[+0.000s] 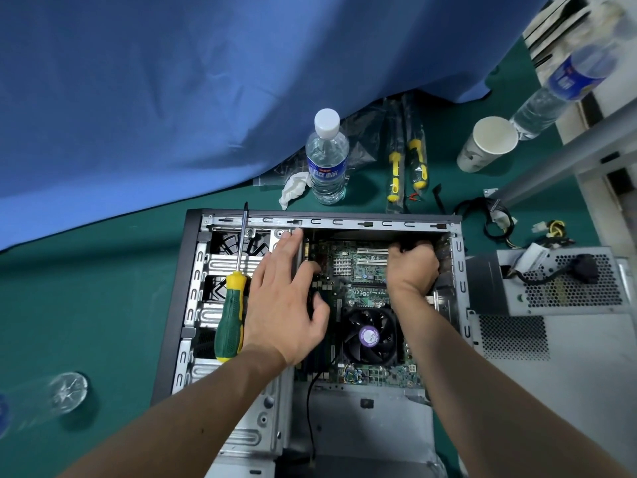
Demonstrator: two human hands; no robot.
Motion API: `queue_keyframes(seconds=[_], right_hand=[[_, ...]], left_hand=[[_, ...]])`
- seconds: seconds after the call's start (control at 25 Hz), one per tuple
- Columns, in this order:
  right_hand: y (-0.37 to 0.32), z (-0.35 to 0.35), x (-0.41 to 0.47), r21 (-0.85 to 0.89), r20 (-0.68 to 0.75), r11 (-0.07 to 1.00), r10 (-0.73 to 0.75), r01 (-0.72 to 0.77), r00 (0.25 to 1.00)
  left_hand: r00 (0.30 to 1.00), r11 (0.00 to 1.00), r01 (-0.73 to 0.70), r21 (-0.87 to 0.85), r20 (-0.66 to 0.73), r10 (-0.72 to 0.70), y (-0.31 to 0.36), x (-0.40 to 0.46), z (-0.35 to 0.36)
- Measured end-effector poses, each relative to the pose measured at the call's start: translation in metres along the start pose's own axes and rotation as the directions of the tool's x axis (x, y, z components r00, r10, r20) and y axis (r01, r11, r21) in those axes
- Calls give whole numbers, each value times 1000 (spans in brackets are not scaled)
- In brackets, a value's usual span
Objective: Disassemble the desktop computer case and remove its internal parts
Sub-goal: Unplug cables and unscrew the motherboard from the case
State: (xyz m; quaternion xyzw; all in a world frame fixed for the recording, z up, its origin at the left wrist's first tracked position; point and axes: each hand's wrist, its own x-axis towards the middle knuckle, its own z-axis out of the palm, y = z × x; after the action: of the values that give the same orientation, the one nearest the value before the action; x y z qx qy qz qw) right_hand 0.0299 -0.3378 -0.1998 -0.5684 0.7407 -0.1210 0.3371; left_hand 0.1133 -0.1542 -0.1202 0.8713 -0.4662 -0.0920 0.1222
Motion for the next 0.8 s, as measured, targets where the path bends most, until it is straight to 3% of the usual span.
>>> queue_keyframes(seconds=[0.32, 0.56, 0.8], right_hand=[[2, 0, -3, -221, 15, 960, -175, 174, 984], [0, 0, -3, -135, -2, 985, -105, 104, 994], [-2, -2, -1, -180, 37, 972, -148, 152, 988]], left_hand=[[1000, 1000, 1, 6, 2, -1, 0, 0, 0], [1000, 1000, -2, 0, -6, 2, 0, 0, -1], [1000, 1000, -4, 16, -14, 4, 0, 0, 0]])
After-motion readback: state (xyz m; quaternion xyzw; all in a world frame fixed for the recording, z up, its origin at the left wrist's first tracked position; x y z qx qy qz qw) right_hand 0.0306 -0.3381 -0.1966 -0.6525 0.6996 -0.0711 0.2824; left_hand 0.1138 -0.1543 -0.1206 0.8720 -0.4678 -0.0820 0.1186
